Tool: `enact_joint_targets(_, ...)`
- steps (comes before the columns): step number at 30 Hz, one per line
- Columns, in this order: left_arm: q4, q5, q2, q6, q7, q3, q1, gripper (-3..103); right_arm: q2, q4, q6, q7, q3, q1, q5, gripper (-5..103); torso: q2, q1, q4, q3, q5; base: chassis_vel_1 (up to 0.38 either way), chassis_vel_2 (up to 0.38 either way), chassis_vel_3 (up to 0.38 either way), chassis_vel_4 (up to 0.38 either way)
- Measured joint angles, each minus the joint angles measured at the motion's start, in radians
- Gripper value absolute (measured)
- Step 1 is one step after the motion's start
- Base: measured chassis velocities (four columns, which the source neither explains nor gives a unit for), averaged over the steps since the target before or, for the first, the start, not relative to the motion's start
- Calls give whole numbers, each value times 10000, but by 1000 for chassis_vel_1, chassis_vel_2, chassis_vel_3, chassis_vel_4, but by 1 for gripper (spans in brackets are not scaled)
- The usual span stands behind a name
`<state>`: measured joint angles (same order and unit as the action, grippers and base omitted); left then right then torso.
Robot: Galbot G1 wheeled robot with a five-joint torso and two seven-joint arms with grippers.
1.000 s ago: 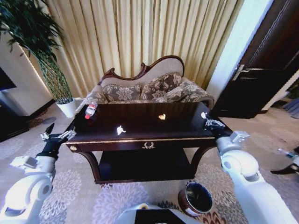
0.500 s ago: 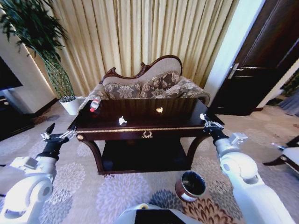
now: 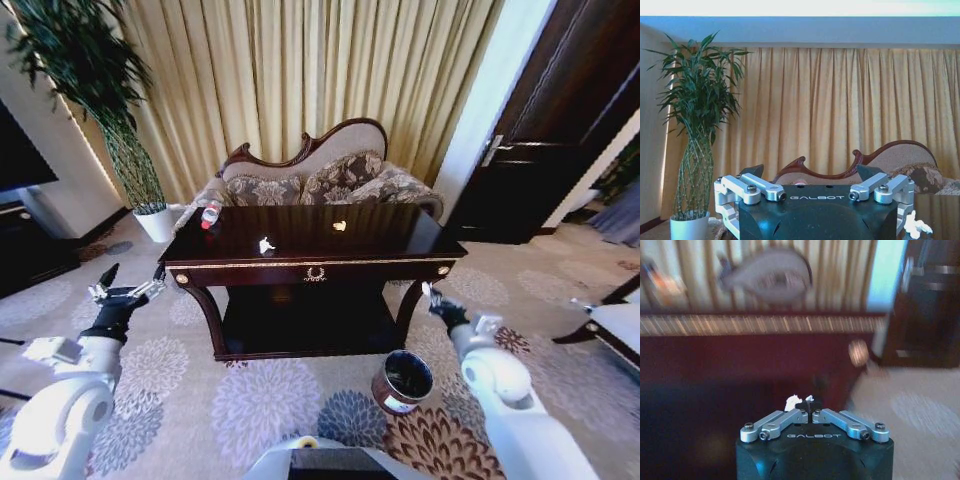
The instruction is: Move to the front of the table and place the trash on the table into the trash bin.
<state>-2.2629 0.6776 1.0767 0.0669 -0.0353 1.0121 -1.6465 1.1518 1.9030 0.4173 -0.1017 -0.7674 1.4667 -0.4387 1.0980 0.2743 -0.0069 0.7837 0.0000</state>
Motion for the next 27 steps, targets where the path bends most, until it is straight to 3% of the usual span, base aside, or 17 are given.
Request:
enact_joint_targets(8, 141, 28, 22, -84, 56, 58, 63, 100, 477, -1760, 278, 653, -66, 46, 1513, 0, 11, -17, -2, -7, 0, 0, 0, 0, 0)
enact_joint_targets(18, 161, 34, 61, -179, 93, 108, 20, 100, 836, -2955, -5, 225, 305, -582, 2121, -3, 7, -12, 3, -4, 1, 0, 0, 0, 0)
enact_joint_targets(22, 143, 31, 67, -192, 99, 113, -2, 100, 856, -2977, -46, 192, 344, -568, 2295, 7, 8, -12, -1, -5, -3, 0, 0, 0, 0)
enact_joint_targets(27, 132, 21, 101, -220, 110, 127, -7, 100, 813, -2872, -207, 204, 286, -473, 2341, 28, 7, -12, -1, -4, -1, 0, 0, 0, 0)
